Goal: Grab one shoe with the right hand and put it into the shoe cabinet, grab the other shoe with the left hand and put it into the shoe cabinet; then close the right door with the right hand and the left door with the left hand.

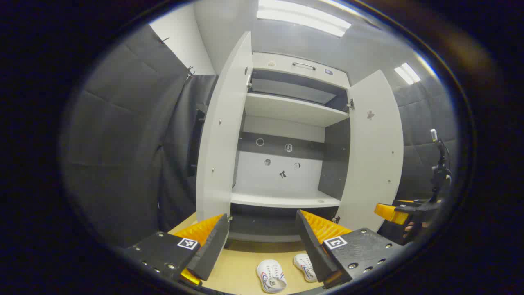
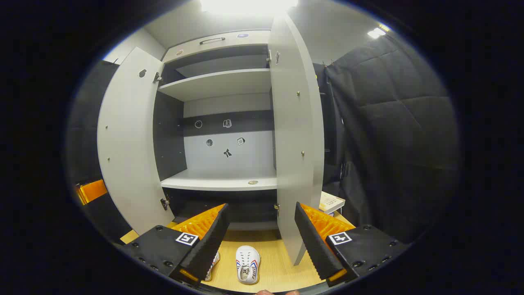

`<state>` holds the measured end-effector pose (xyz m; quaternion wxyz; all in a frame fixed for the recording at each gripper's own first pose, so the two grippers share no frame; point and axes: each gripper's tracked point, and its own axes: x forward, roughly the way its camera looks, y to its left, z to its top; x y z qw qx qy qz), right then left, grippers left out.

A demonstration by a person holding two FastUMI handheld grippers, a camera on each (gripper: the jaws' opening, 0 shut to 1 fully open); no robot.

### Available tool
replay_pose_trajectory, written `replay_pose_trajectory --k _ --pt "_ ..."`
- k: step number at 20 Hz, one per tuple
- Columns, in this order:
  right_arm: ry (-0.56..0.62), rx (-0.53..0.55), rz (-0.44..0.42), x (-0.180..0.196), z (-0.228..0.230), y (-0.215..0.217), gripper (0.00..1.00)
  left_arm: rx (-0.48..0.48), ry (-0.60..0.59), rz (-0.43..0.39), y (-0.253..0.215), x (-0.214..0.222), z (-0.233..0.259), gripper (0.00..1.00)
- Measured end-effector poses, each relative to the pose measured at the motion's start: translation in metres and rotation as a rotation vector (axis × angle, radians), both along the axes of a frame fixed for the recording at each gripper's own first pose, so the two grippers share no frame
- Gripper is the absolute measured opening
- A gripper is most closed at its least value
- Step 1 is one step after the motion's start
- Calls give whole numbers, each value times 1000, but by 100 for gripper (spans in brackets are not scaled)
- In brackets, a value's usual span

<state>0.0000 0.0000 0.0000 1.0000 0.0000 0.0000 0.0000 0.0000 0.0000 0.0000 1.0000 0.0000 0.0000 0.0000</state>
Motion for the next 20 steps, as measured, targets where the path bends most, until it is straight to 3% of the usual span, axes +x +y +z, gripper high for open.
replay_pose_trajectory --k 8,20 --pt "-25 -1 6 0 17 11 99 87 9 48 16 0 18 95" --pt "7 -51 63 20 30 27 99 77 20 72 29 -22 4 94"
